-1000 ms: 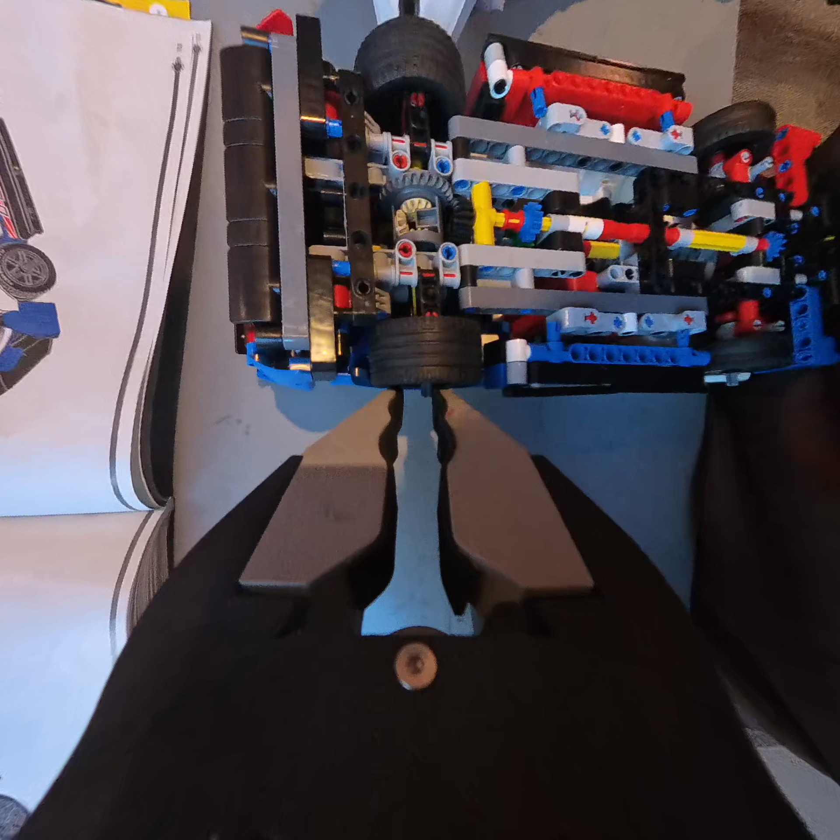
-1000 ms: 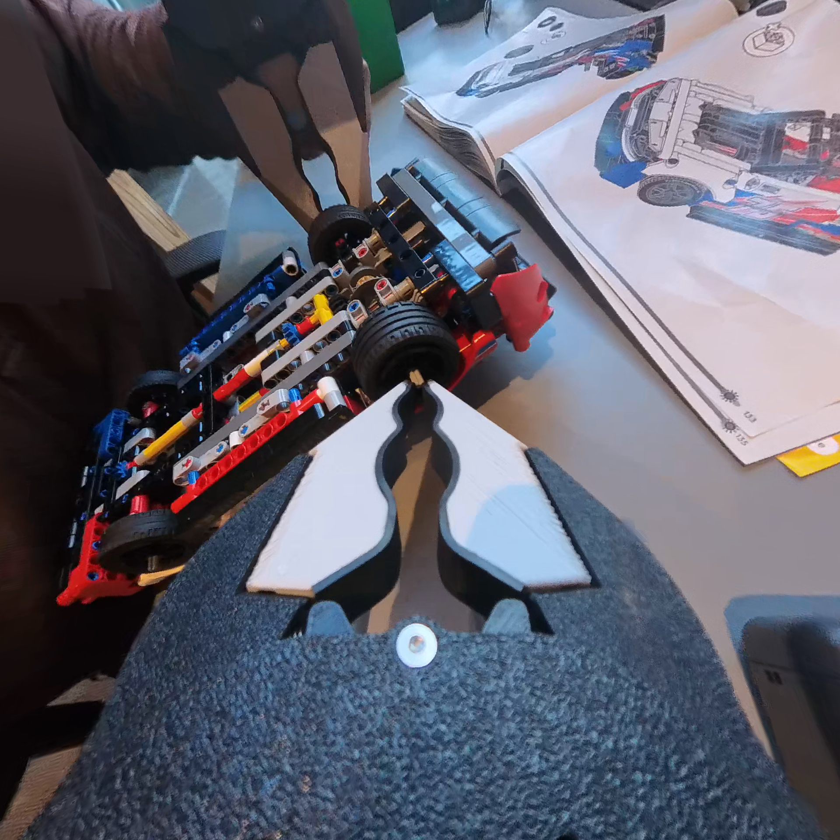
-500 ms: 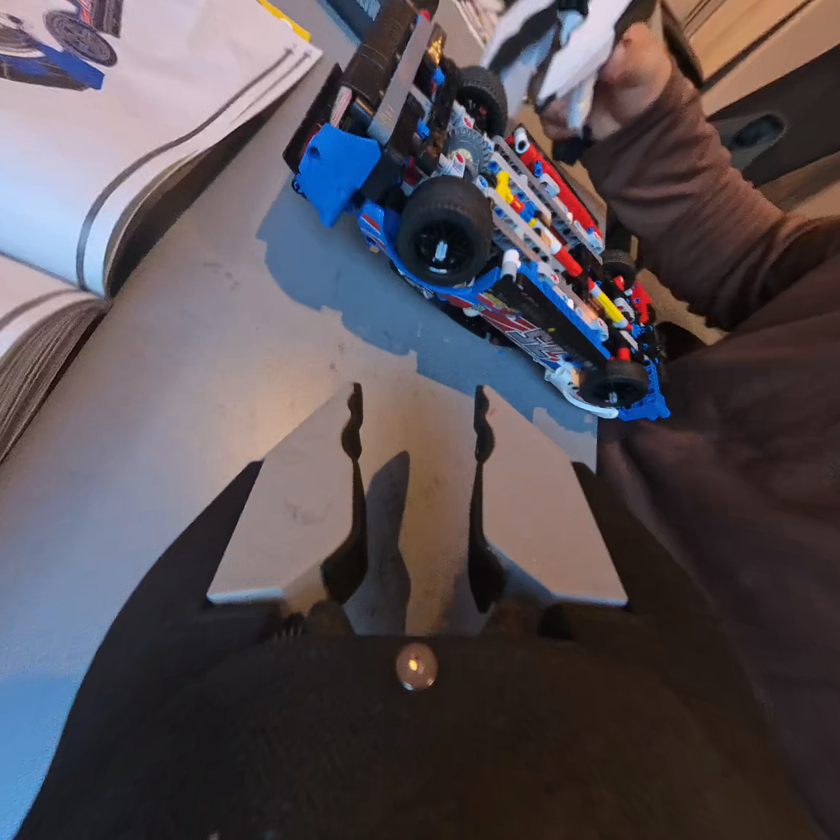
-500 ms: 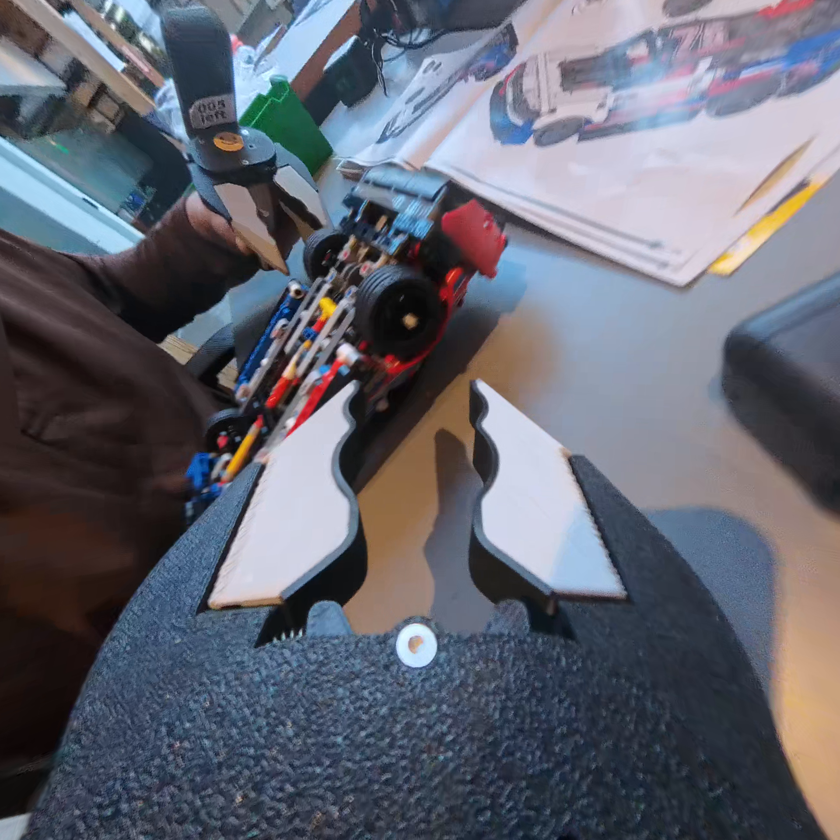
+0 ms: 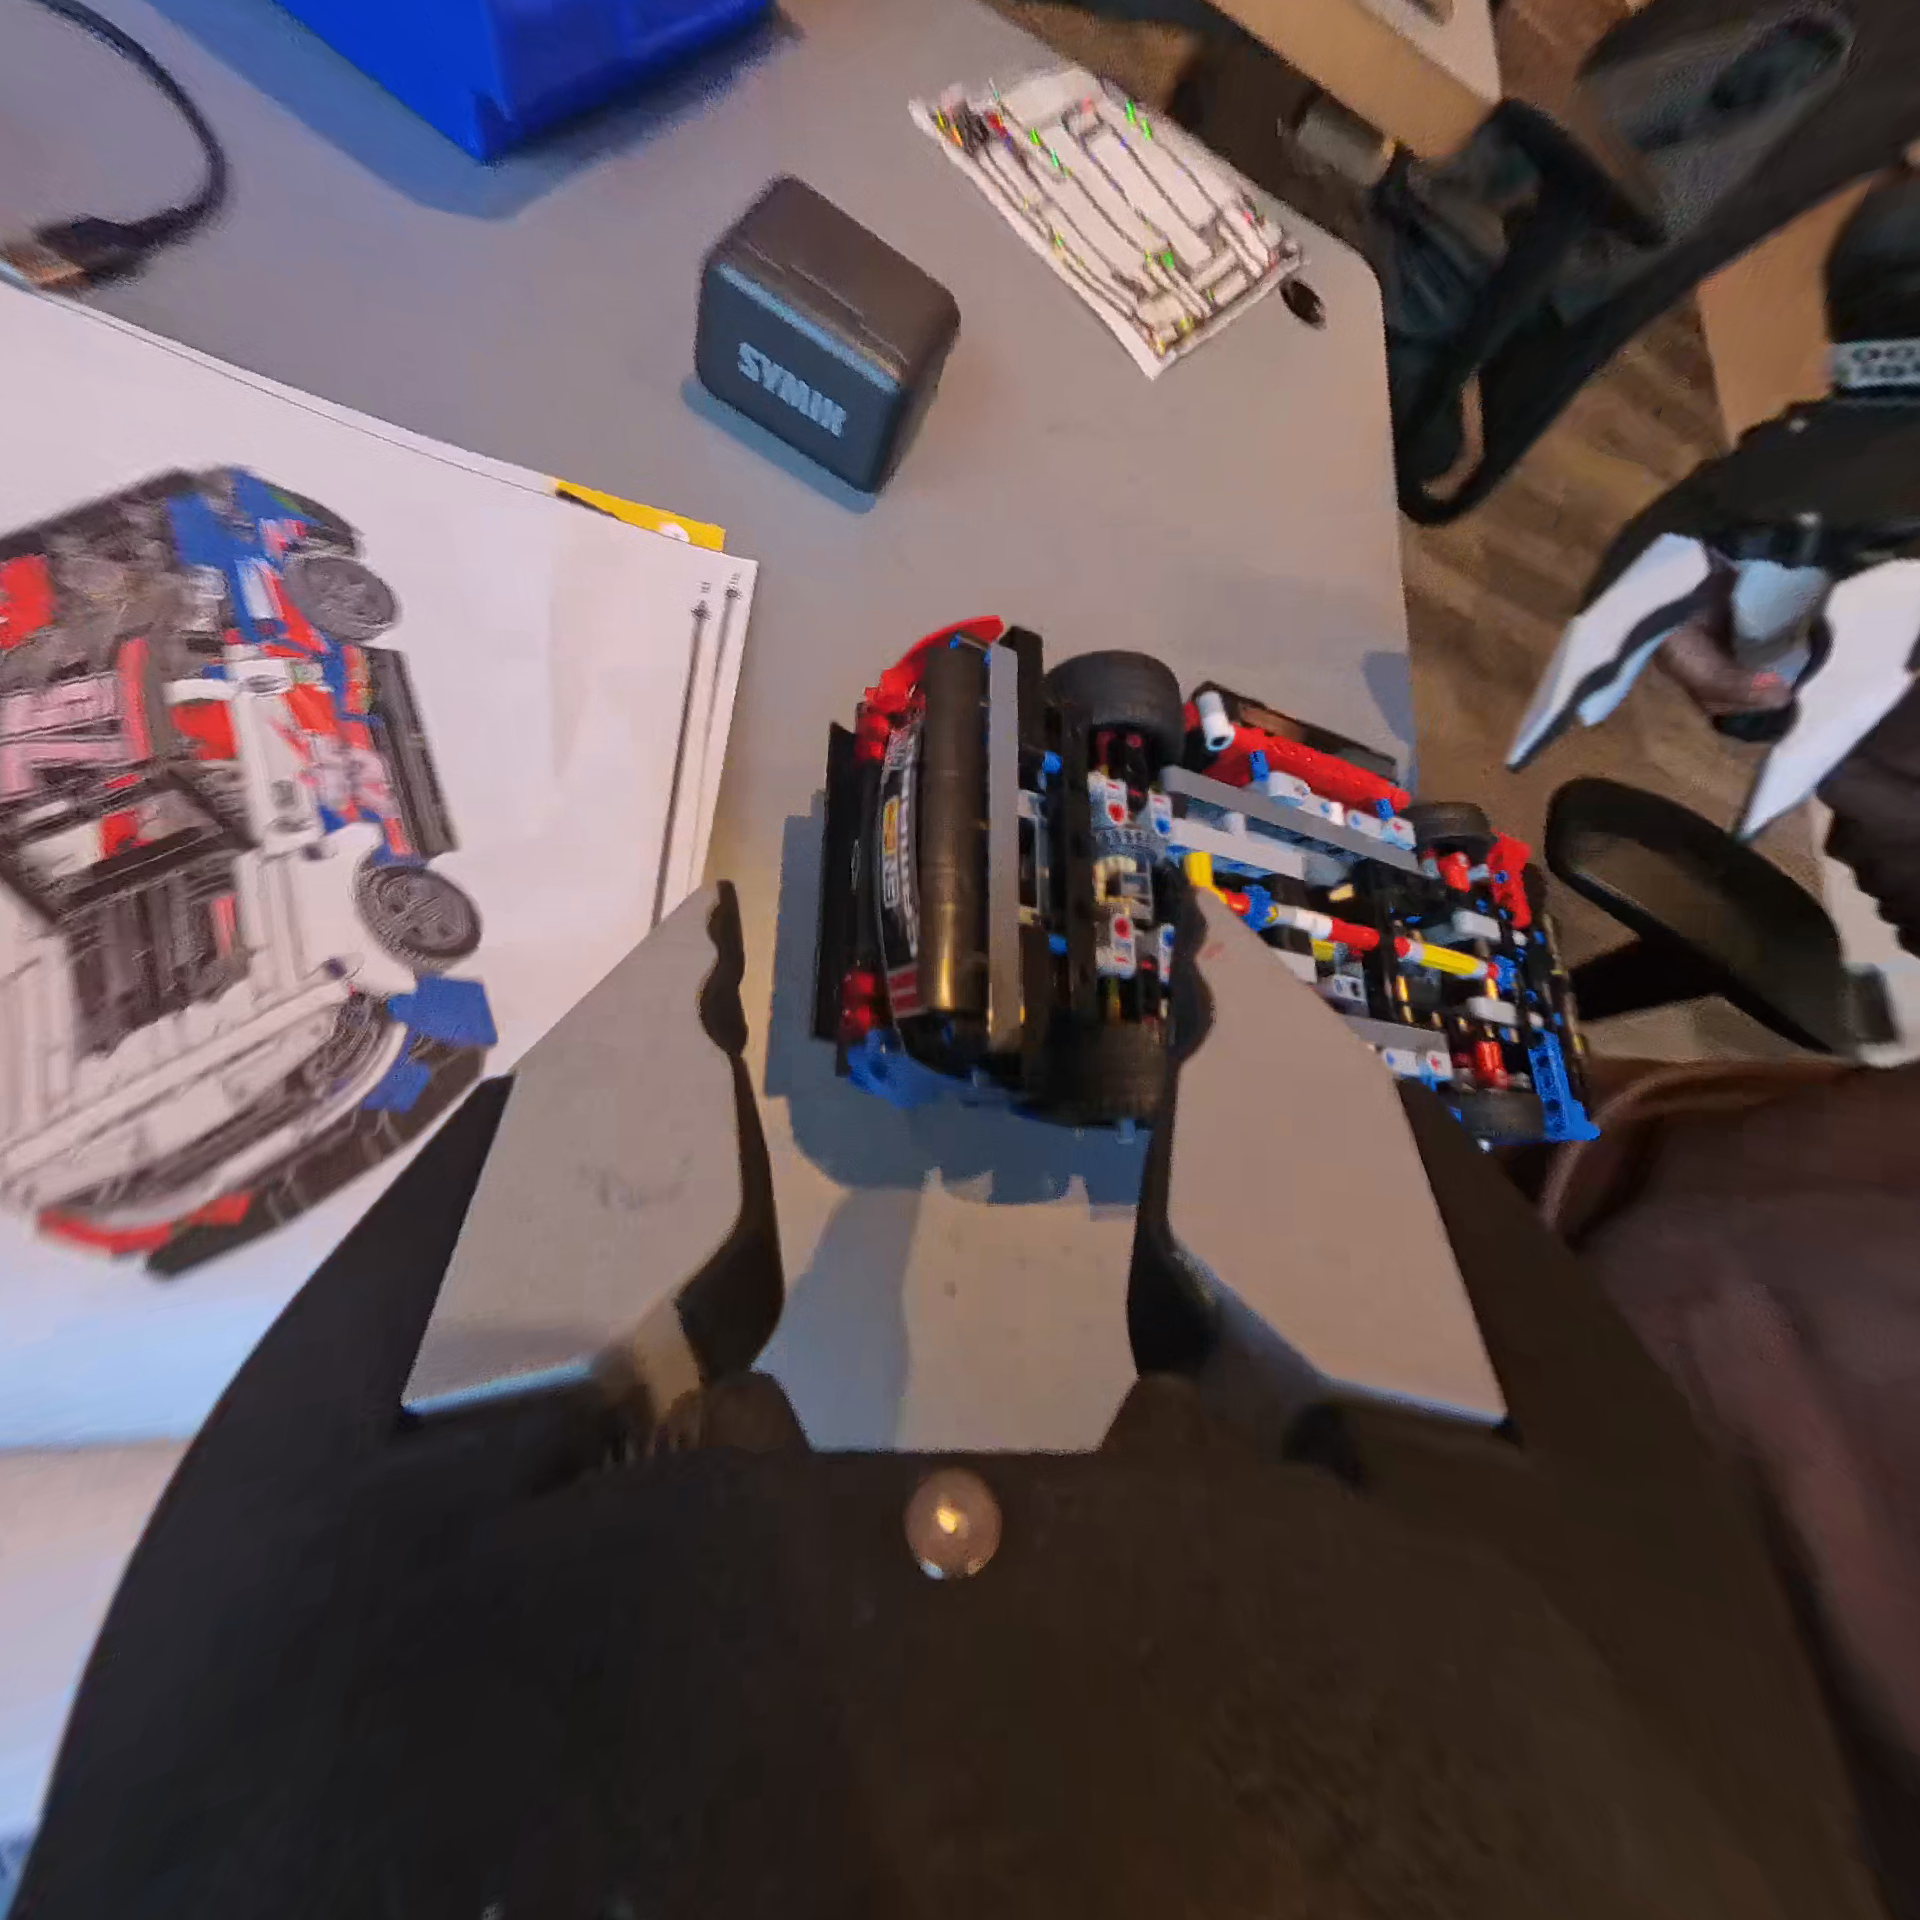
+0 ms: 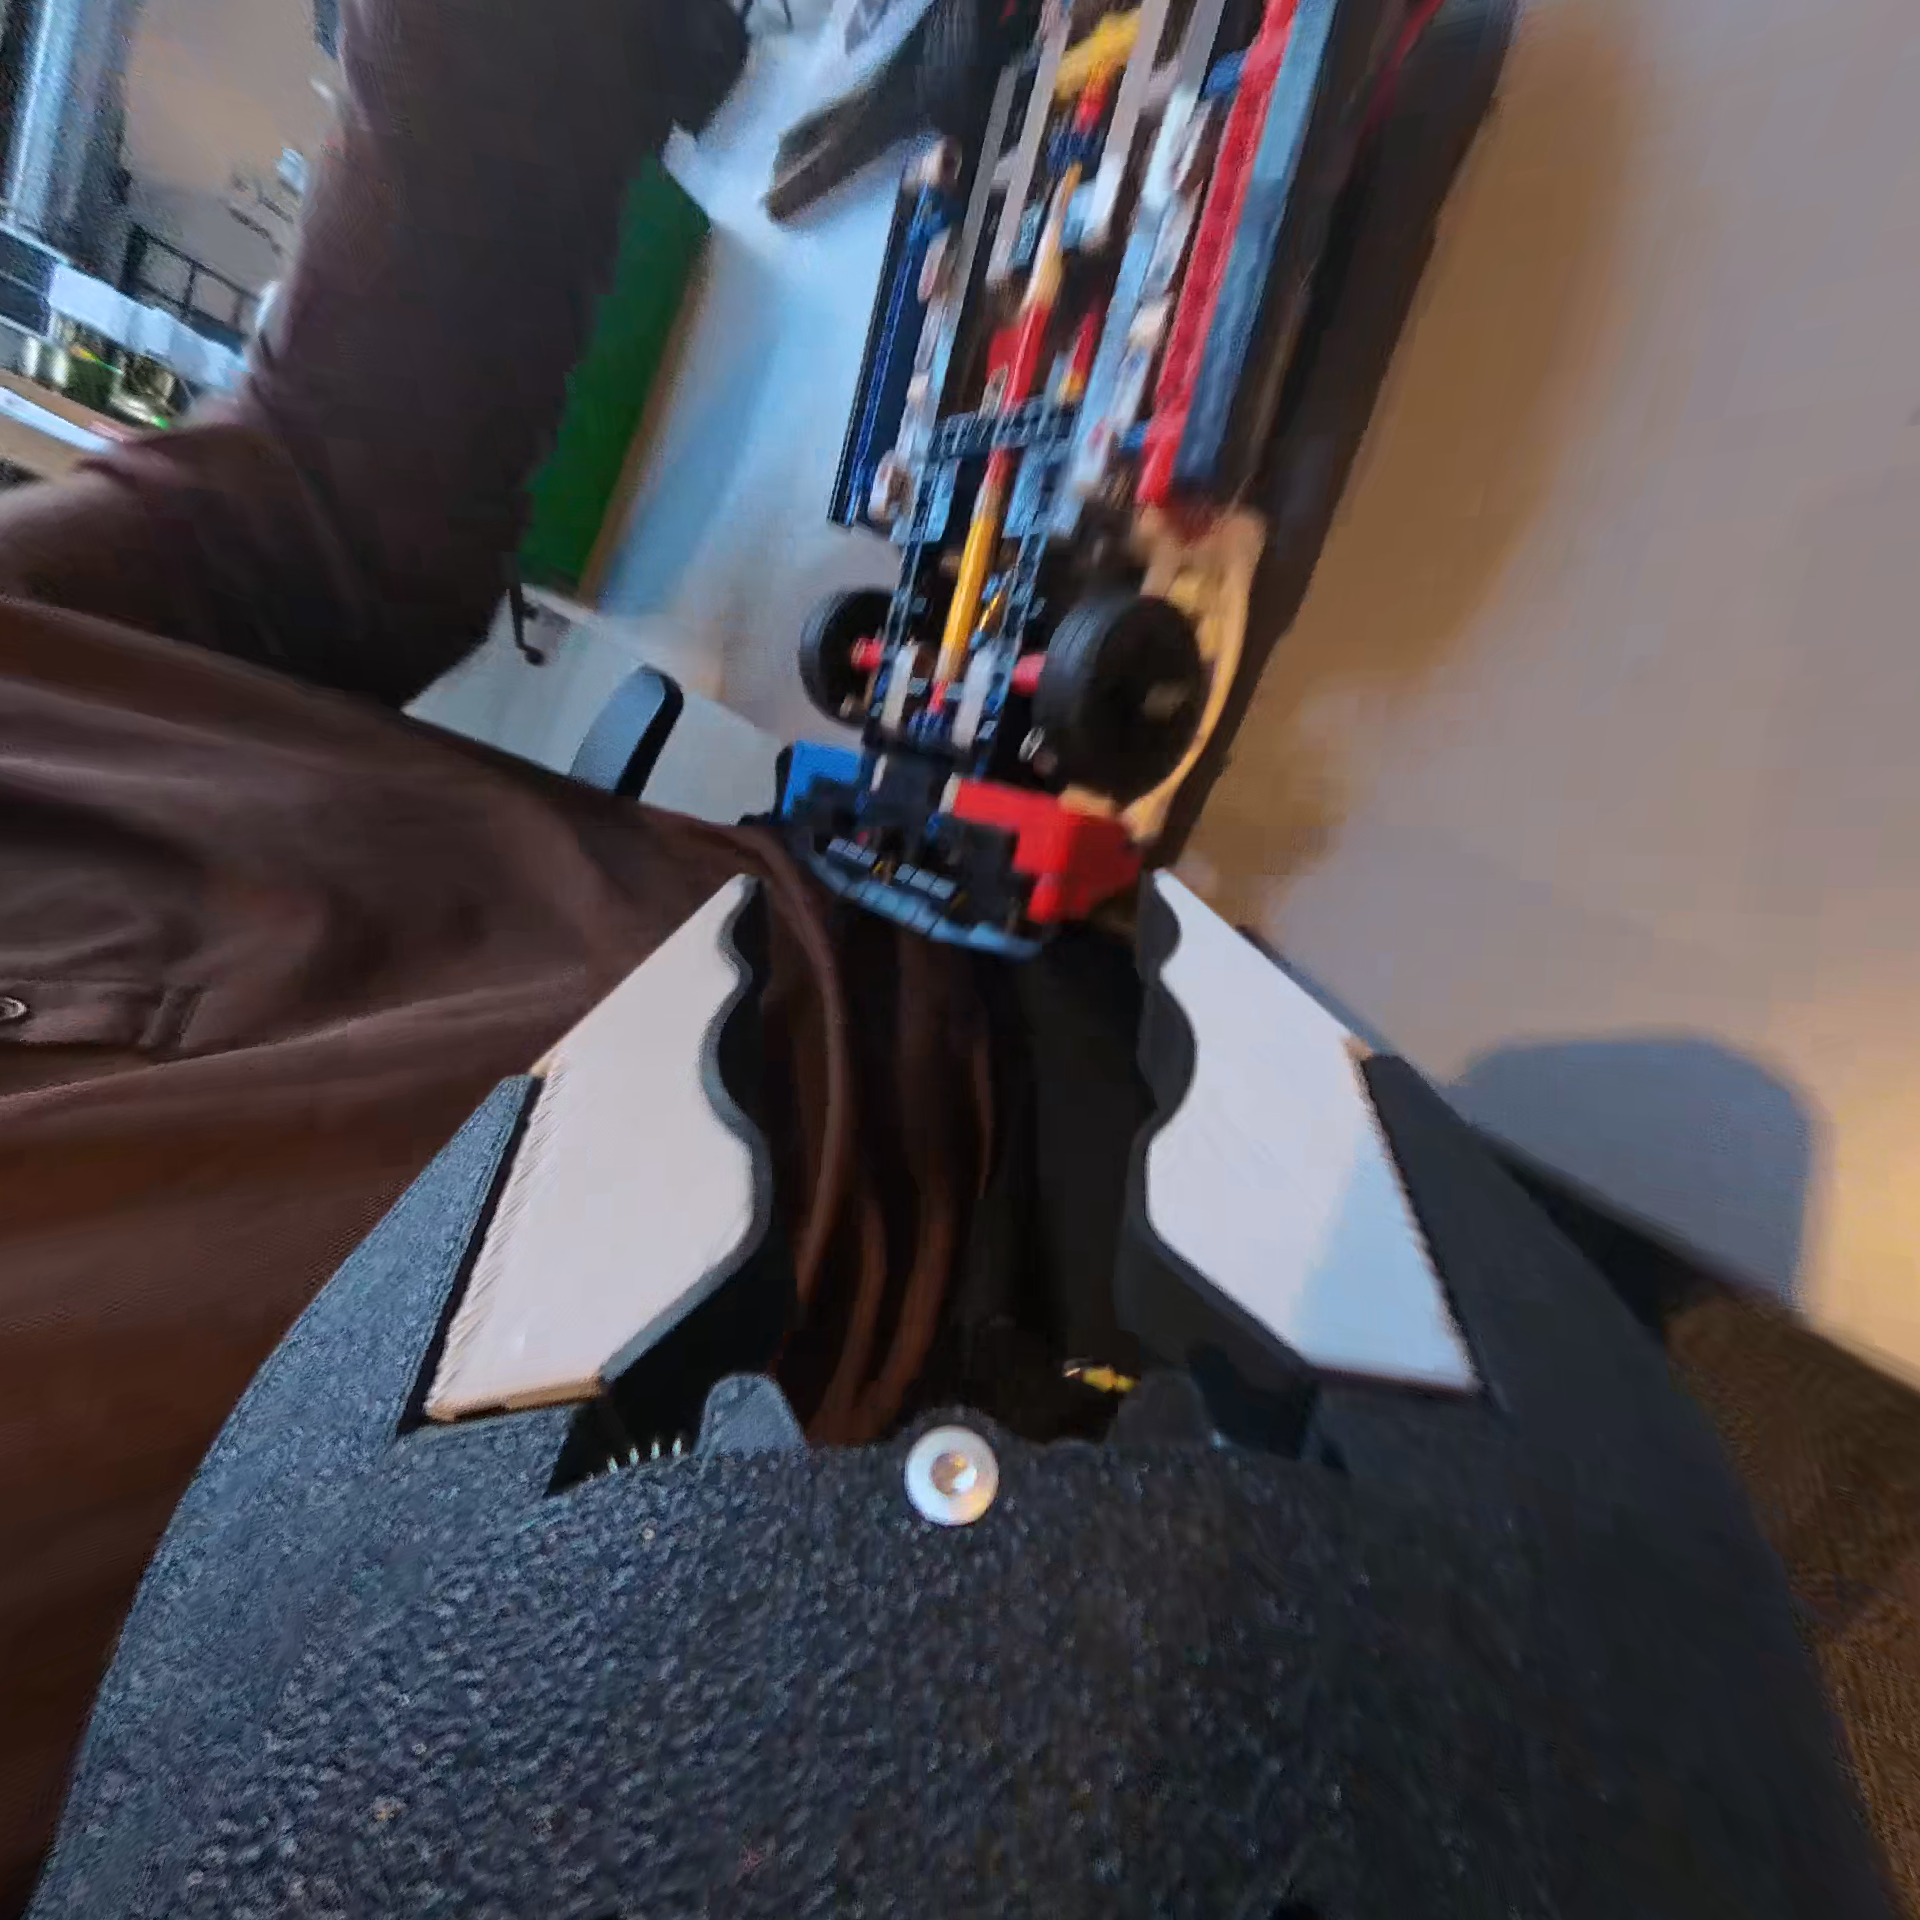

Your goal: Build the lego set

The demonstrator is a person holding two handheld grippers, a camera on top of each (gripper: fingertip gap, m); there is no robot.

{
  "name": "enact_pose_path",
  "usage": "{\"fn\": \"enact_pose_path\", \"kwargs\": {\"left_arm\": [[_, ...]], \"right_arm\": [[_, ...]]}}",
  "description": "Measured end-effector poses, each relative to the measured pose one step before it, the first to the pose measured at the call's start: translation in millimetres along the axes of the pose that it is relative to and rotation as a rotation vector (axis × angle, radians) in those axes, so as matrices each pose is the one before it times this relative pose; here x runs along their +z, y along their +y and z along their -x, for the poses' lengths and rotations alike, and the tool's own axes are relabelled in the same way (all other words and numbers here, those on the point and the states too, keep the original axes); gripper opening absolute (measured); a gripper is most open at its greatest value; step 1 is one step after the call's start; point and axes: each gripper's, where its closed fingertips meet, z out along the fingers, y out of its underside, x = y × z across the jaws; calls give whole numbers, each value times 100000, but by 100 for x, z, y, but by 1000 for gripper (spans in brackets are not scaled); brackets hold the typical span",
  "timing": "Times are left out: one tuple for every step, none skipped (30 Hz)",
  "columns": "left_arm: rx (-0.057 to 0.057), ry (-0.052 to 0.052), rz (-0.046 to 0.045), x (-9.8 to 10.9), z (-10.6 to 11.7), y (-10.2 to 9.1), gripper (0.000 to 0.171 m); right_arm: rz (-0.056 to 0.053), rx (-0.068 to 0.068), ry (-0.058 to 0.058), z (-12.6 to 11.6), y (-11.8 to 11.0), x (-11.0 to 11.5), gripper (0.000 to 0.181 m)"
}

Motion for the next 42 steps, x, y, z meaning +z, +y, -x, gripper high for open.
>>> {"fn": "enact_pose_path", "kwargs": {"left_arm": [[-1110,2910,5647,768,283,134,80],[-969,1748,6301,730,458,402,81],[-116,1432,4844,677,385,397,82],[-223,1612,3205,624,282,337,81],[-1503,2825,2385,600,41,326,81],[-2194,3905,1714,581,-194,334,82],[-2008,4712,1118,577,-413,353,82],[-1369,5534,1303,560,-631,472,73],[-1176,1345,239,499,-100,403,76],[51,-571,-1734,180,19,173,76],[-1099,193,-1515,5,-237,350,76],[-1392,-400,-723,-120,-383,613,75],[-496,-1498,-101,-323,-418,893,75],[812,-344,2219,-453,-723,1419,76],[-118,226,1692,-478,-831,1468,76],[-783,973,470,-473,-772,1279,75],[-503,978,-535,-401,-553,995,75],[-466,687,-2837,-389,-300,417,74],[-1681,1854,-3761,-365,-250,-71,75],[-3017,3298,-3170,-207,-223,-312,78],[-3247,3277,-1241,38,-49,-250,80],[-2801,2278,1269,243,218,12,78],[-2888,1561,2591,434,363,140,70],[-2656,1481,2019,554,247,87,68],[-1777,1913,-4,472,-134,-44,69],[834,268,-1763,129,-162,-94,69],[1499,-264,-1510,-82,-263,191,68],[2373,-94,-1214,-163,-420,504,67],[3229,-806,-2600,-184,-455,556,67],[2864,-1453,-2086,-205,-385,744,66],[2898,-2622,-1719,-266,-244,788,66],[4684,-2925,-2500,-296,-270,662,65],[5737,-2618,-2628,-295,-375,572,64],[5051,-3217,-1775,-331,-298,448,64],[5023,-4042,-2632,-381,-123,100,63],[5278,-3962,-3671,-497,-2,-200,62],[5312,-5306,-2892,-534,301,-258,61],[7221,-7247,-3166,-523,576,-421,62],[9799,-8460,-5195,-579,737,-659,61],[11720,-9768,-4912,-598,854,-593,61],[14202,-10539,-1797,-502,891,-144,61],[16354,-12455,1262,-400,1002,335,60]], "right_arm": [[-44,2302,-335,806,1285,206,64],[-536,3699,-1296,652,1187,464,65],[-896,3908,-1846,450,1077,670,68],[-460,3952,-1899,130,1003,843,70],[-349,4214,-697,-280,777,924,76],[-1528,3617,-129,-420,307,866,80],[-2973,2783,-1324,-192,-122,749,81],[-3799,2462,-2798,77,-453,606,80],[-5032,2296,-2756,108,-790,387,78],[-4342,1909,-1665,-47,-722,278,74],[-2530,1254,-448,-167,-497,205,71],[-1152,143,2469,-522,-247,14,66],[641,-2512,3570,-580,98,-134,56],[577,-2857,3483,-532,160,-300,53],[98,-1773,1164,-261,87,-437,53],[-304,137,1377,-394,-37,-511,56],[-287,1272,1206,-488,-66,-442,61],[238,2131,-363,-326,48,-301,63],[725,2466,-1682,-196,166,-130,65],[654,2872,-2337,-131,153,51,67],[855,3214,-4030,187,76,132,65],[189,1931,-5629,635,-139,183,59],[381,433,-4700,715,-153,245,50],[1593,-1089,1034,-50,5,259,49],[1678,-2723,2029,-86,66,132,49],[1636,-1830,1679,-3,195,38,50],[254,-2027,1373,49,94,-64,49],[-811,-2329,1490,53,-39,-144,47],[-616,-2005,1160,123,-89,-175,45],[-1106,-2409,1258,175,-290,-212,44],[-2056,-4355,2179,226,-626,-232,42],[-1378,-6499,3040,256,-772,-227,40],[-336,-6750,3074,244,-900,-213,39],[-858,-8394,3388,208,-1223,-193,39],[-1140,-9768,3840,93,-1455,-97,39],[-810,-9059,3068,-48,-1547,29,40],[-927,-9335,2217,-182,-1598,195,40],[-1916,-10862,2812,-409,-1624,384,41],[-2459,-13183,3676,-604,-1483,559,41],[-2536,-14757,4334,-714,-1228,699,41],[-3460,-16404,4778,-625,-1005,785,42],[-3906,-18722,5497,-466,-712,833,42]]}}
